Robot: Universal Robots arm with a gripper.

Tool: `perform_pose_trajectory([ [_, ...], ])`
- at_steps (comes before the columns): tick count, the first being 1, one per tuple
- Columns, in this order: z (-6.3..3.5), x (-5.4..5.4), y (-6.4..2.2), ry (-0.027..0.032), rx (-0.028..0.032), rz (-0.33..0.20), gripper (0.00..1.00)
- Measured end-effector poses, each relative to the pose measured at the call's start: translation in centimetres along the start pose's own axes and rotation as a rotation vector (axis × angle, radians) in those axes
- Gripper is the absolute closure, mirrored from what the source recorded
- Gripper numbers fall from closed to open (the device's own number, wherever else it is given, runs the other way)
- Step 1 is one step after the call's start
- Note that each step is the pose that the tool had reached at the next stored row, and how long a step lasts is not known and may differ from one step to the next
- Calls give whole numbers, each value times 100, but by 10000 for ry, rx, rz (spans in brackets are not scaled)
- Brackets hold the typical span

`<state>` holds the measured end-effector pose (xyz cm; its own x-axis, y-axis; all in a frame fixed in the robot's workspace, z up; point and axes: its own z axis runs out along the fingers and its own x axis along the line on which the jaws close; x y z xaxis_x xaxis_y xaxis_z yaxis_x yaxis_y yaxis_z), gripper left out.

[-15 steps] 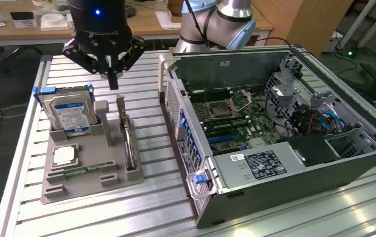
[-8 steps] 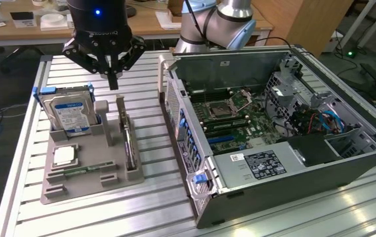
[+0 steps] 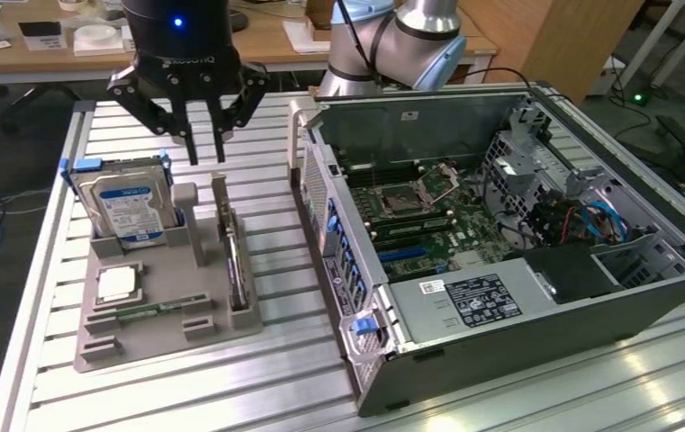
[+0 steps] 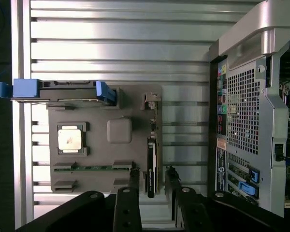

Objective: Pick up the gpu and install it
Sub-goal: 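Pick up the gpu and move the gpu toward the slot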

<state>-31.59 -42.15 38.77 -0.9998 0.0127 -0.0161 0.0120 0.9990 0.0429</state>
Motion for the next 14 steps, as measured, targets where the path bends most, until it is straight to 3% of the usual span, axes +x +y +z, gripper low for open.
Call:
perform_pose_trajectory([
  [6, 0, 0, 0, 1, 0, 0, 42],
  [9, 19, 1, -1, 10, 1, -6, 36],
  [10, 38, 2, -2, 11, 0, -7, 29],
  [14, 109, 2, -8, 12, 0, -10, 29],
])
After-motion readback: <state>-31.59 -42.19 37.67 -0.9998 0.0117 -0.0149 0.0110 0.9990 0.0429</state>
